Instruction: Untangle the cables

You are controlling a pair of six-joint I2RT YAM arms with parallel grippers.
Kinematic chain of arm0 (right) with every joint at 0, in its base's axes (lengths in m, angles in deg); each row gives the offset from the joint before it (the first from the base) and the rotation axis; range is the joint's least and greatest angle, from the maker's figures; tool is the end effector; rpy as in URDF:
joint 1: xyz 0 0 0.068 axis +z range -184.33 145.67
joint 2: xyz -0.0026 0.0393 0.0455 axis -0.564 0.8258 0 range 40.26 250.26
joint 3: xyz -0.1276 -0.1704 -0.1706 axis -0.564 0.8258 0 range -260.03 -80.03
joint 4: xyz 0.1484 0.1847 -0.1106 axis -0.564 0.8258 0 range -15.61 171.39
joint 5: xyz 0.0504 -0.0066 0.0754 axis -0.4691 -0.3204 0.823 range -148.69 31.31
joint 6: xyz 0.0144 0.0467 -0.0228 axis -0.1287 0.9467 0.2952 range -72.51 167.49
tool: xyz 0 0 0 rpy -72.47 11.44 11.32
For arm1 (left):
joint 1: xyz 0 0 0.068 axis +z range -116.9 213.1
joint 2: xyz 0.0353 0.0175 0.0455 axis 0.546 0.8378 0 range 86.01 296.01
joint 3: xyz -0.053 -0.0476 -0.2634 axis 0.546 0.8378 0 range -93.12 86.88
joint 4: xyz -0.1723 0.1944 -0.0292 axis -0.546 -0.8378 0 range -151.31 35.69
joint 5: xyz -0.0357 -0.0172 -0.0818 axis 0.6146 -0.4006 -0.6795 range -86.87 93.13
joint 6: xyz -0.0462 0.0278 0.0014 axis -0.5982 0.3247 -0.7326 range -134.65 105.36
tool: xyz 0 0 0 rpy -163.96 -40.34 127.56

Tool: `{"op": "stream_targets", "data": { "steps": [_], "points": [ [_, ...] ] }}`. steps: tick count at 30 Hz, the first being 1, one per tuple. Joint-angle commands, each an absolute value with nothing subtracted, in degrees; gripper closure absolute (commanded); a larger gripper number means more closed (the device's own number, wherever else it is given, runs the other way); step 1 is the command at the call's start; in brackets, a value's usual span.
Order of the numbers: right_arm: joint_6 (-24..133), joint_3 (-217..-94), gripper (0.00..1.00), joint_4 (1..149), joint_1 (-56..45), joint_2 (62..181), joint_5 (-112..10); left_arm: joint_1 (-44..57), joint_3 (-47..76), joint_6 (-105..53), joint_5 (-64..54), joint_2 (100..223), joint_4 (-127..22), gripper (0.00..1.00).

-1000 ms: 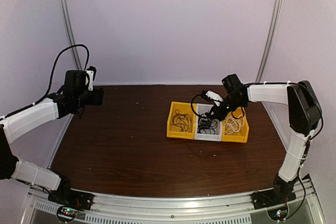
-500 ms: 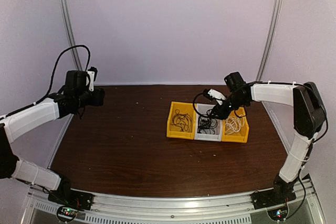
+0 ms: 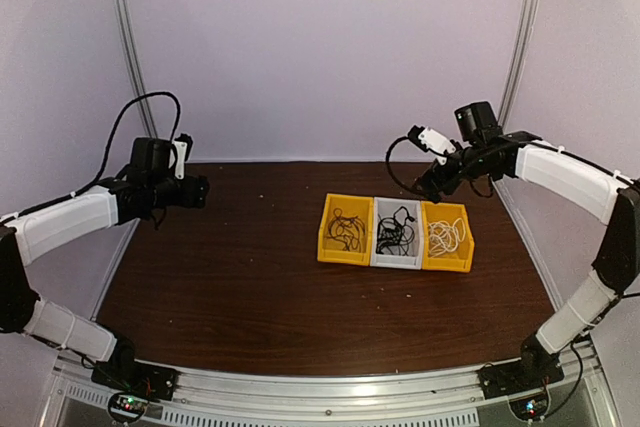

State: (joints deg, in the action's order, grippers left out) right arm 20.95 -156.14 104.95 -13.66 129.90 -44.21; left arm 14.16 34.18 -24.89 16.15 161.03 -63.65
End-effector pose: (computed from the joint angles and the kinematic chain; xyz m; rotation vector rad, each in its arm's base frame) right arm 0.3230 0.1315 0.3031 -1.0431 2.0752 0.2439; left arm 0.2804 -0.0877 0.2740 0.0258 2.1082 -0.0634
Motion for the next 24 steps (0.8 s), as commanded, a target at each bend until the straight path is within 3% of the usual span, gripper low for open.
{"op": "stream_targets", "data": {
  "steps": [1,4,13,24],
  "points": [
    [23.47,-154.52,0.00,102.02,-14.56,125.57,-49.22,14.46,33.28,-25.19,14.60,161.30,-63.88,0.08],
    [24.93,-153.11,0.00,99.78,-15.82,123.14,-50.68,14.46,33.30,-24.85,13.34,161.02,-63.90,0.02],
    [35.42,-145.99,0.00,84.71,-24.64,113.55,-50.16,11.65,32.13,-24.30,13.41,160.60,-66.24,0.02],
    [43.79,-130.24,0.00,75.29,-25.50,103.05,-53.82,9.56,32.76,-23.70,14.16,155.42,-65.13,0.02]
  ]
}}
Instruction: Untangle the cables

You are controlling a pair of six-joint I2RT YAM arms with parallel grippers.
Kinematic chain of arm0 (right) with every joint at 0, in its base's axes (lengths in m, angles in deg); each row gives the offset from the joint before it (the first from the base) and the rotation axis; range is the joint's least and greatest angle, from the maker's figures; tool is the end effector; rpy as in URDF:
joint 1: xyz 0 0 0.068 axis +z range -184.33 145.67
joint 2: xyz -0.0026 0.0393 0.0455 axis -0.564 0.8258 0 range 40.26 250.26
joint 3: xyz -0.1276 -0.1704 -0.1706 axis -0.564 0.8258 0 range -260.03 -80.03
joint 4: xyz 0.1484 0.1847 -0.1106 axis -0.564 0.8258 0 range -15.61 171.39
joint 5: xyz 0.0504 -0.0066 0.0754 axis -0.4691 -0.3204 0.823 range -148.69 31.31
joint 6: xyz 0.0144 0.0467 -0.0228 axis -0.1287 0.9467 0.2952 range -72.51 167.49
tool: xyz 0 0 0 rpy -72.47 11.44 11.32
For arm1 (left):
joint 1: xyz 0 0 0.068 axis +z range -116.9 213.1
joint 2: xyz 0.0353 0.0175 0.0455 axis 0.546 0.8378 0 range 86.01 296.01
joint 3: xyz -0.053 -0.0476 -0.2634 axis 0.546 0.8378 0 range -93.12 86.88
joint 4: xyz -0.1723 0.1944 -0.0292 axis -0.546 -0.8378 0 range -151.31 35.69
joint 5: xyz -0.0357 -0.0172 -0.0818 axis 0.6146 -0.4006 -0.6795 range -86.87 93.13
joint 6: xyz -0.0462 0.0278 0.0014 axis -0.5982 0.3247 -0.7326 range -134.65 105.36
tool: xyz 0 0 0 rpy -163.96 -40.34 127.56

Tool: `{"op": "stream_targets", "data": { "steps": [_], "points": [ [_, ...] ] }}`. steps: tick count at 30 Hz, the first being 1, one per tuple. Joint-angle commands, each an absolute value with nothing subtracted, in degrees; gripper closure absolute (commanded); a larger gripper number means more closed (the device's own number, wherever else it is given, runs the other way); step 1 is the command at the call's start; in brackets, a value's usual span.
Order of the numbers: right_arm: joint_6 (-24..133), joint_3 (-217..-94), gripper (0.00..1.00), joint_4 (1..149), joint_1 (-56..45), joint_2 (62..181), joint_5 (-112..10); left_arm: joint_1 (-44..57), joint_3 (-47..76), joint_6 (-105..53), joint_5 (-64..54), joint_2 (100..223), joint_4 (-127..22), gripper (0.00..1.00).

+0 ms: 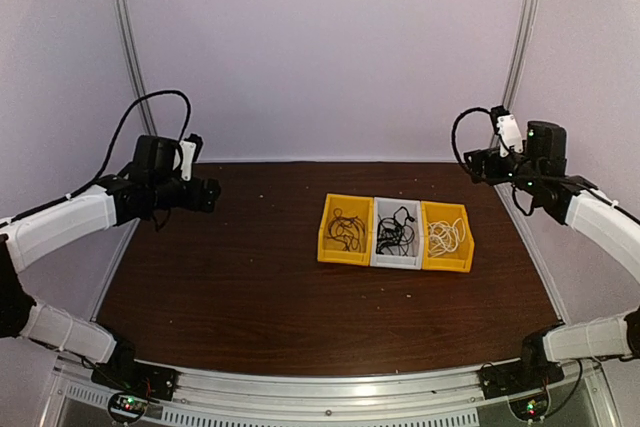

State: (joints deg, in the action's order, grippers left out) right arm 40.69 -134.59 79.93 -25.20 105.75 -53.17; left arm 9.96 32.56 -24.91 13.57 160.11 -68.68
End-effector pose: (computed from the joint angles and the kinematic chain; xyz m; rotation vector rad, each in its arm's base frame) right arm 0.2635 0.0460 0.3352 -0.3237 1.8303 0.1177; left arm 0.2681 -0.1075 0.2798 0.1380 2.1546 -0.1397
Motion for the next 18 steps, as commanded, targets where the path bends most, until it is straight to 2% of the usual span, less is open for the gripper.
{"op": "stream_targets", "data": {
  "steps": [1,7,18],
  "points": [
    [43.80,-129.46,0.00,74.74,-25.64,102.27,-52.79,9.54,33.72,-23.39,14.13,154.38,-64.14,0.02],
    [42.95,-124.48,0.00,68.84,-28.07,98.92,-50.67,9.45,33.62,-22.51,13.45,155.71,-63.65,0.02],
    [43.90,-124.00,0.00,69.24,-31.01,97.50,-50.78,9.19,33.36,-22.83,11.87,155.74,-63.89,0.02]
  ]
}}
